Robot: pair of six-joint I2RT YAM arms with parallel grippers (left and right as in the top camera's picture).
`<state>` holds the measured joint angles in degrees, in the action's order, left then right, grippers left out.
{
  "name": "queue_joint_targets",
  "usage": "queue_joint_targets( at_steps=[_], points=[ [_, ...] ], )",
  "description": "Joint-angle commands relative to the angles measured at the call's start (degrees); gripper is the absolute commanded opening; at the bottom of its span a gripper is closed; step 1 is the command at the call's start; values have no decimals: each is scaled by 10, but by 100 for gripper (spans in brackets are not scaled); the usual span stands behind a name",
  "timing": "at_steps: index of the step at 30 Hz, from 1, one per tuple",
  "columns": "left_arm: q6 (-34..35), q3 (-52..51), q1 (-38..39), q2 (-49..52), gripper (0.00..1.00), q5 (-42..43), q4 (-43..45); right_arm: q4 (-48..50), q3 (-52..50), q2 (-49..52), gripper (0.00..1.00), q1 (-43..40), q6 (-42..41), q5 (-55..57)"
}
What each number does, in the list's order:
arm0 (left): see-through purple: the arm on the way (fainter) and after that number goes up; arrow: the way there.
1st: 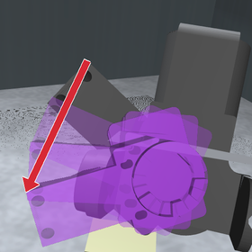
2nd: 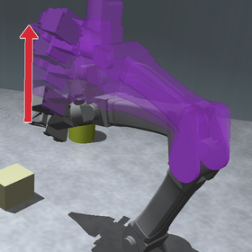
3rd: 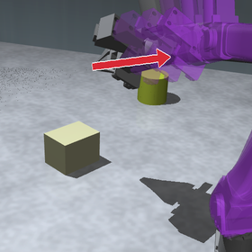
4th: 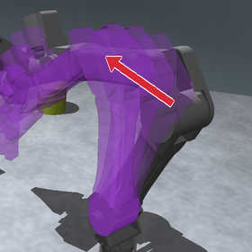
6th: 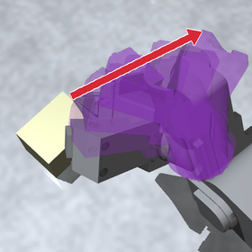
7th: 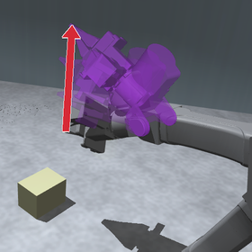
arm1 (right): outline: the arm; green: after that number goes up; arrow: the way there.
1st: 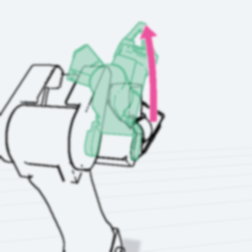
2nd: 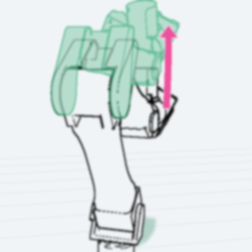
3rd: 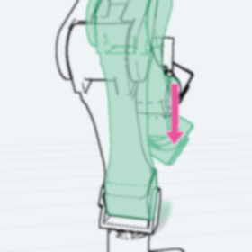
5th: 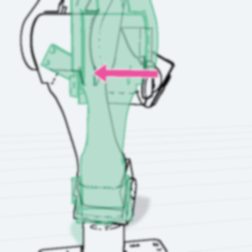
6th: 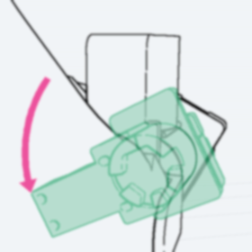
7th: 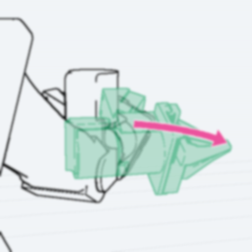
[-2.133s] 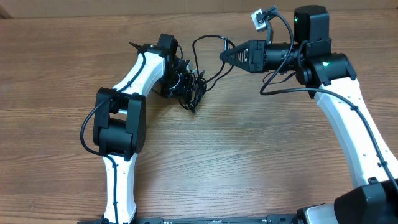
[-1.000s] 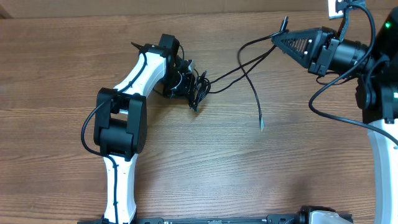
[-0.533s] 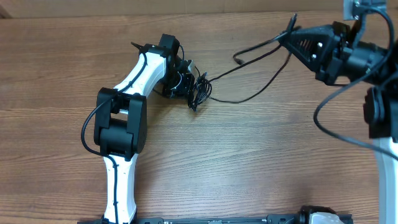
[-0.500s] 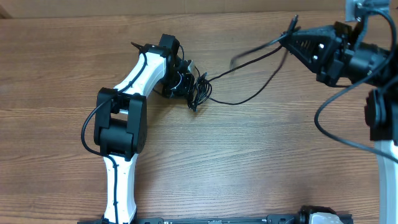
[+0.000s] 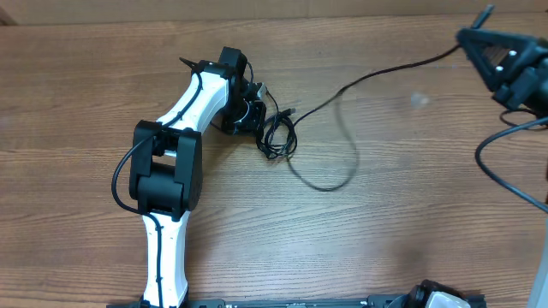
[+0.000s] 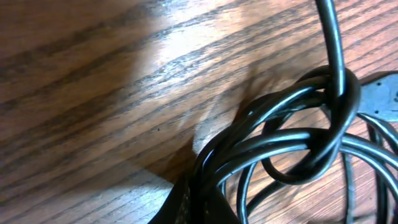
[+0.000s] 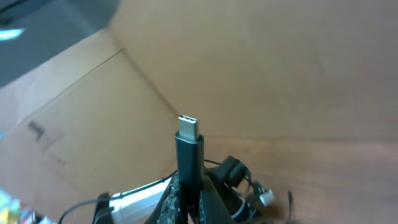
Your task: Untangle cables
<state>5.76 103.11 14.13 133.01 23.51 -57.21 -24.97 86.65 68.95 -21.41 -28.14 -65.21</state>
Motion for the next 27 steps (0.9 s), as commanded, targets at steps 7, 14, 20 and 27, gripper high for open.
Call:
queue_joint_targets(
  at_steps=[7, 14, 20, 27],
  points=[
    [-4, -5, -6, 10, 4, -12, 2, -182, 11, 19, 4, -73, 17, 176],
    [-4, -5, -6, 10, 4, -12, 2, -313, 11, 78, 4, -72, 61, 367],
    [-4, -5, -6, 10, 4, -12, 2, -381, 10, 162, 6, -72, 61, 457],
    [-4, -5, -6, 10, 4, -12, 2, -413, 10, 262, 58, -63, 61, 457]
  ],
)
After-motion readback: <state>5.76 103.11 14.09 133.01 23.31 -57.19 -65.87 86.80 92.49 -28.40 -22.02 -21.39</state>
